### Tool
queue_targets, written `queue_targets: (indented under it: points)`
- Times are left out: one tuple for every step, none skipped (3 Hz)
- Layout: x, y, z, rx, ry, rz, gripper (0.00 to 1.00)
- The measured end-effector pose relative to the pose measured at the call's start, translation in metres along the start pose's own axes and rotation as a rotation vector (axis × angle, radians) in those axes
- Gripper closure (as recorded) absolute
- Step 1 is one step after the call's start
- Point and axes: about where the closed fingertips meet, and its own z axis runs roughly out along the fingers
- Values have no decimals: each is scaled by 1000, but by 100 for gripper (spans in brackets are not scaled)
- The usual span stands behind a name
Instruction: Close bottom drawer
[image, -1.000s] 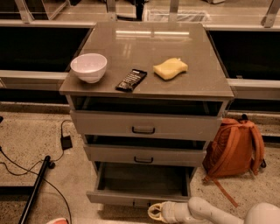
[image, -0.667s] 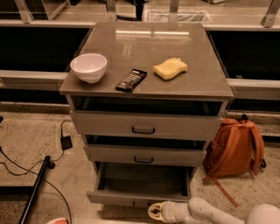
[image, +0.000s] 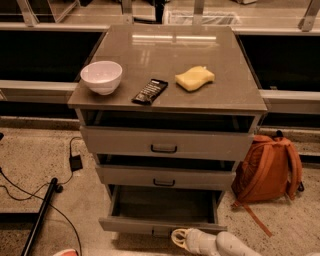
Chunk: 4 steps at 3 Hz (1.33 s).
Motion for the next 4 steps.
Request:
queue_targets:
  points:
    - [5, -18, 8, 65, 20, -3, 100]
    - [5, -37, 22, 111, 31, -26, 100]
    - [5, -58, 37, 145, 32, -41, 100]
    - [5, -58, 36, 145, 32, -41, 100]
